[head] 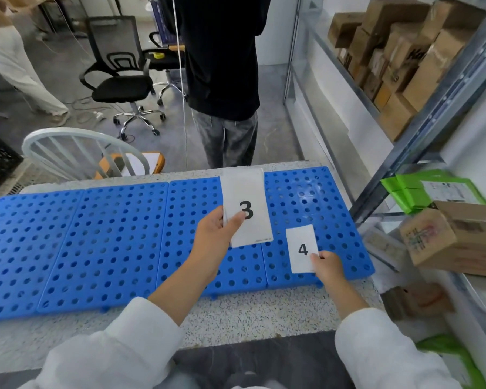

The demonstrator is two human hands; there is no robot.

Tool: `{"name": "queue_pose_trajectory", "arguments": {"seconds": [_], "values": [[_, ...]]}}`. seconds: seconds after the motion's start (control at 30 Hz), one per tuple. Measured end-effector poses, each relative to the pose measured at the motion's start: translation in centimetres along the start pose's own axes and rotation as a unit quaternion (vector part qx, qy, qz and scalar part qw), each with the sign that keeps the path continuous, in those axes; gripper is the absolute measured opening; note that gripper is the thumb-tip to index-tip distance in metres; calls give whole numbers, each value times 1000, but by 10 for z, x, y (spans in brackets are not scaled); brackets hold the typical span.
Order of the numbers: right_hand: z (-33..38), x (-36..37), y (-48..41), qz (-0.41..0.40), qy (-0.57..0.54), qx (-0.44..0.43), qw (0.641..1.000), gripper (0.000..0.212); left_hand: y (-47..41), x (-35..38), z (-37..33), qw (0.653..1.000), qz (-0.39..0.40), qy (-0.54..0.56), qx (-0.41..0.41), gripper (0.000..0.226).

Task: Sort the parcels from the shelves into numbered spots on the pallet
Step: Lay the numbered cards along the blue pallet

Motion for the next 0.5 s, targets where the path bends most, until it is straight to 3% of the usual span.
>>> {"name": "queue_pose_trajectory", "arguments": {"seconds": [0.13, 0.3, 0.4, 0.5], "values": [[-27, 6, 0, 16, 64, 13, 998, 27, 4, -7, 0, 1000, 1, -22, -2, 20], [-41, 5, 5, 17, 48, 13, 999, 19, 9, -12, 6, 999, -12, -28, -17, 20], [-39, -4, 5, -28, 50, 6, 998, 27, 15, -10, 8, 999, -1, -31, -15, 21], [-29, -14, 11, -96, 126, -10, 987, 33, 19, -12, 8, 999, 6, -32, -15, 19]]}}
Point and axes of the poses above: each hand's wrist, its own y-axis away from the middle knuckle, its own x-axis out of the palm, z = x × y, the point moved 4 cm from there along -y, towards the middle knuckle, and after that the axes turned 2 degrees about -y, right-handed, at the moved point
